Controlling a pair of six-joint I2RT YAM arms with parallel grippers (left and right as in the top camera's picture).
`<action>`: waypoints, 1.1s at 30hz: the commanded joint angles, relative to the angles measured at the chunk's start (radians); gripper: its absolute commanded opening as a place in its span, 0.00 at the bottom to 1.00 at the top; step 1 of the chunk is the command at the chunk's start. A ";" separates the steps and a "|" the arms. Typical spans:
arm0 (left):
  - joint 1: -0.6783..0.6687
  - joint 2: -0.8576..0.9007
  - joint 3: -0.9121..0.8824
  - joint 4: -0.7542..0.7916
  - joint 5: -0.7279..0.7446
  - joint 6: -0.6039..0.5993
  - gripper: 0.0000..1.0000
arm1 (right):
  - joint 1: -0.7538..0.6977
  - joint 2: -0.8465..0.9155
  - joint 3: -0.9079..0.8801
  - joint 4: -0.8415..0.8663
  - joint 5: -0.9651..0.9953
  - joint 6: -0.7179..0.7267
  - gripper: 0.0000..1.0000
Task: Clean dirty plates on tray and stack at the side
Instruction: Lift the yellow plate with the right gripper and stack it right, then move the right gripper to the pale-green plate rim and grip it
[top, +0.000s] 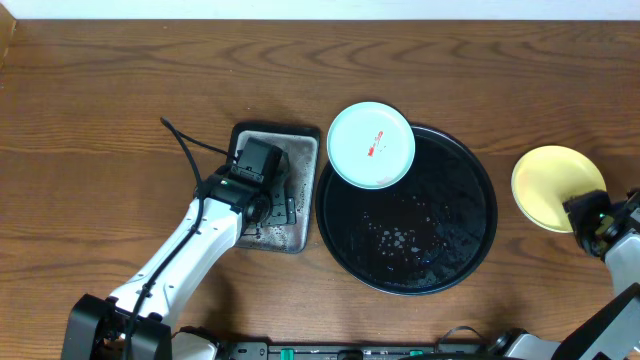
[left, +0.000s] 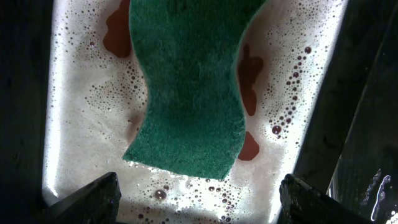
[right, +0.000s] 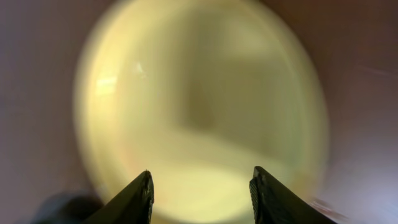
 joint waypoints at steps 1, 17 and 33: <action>0.005 0.009 0.020 0.000 -0.002 0.002 0.83 | 0.024 -0.003 0.019 0.065 -0.327 -0.149 0.49; 0.005 0.011 0.020 0.000 -0.002 0.003 0.82 | 0.612 0.098 0.478 -0.413 -0.106 -0.682 0.59; 0.005 0.011 0.020 0.000 -0.002 0.003 0.83 | 0.813 0.437 0.505 -0.121 -0.054 -0.641 0.41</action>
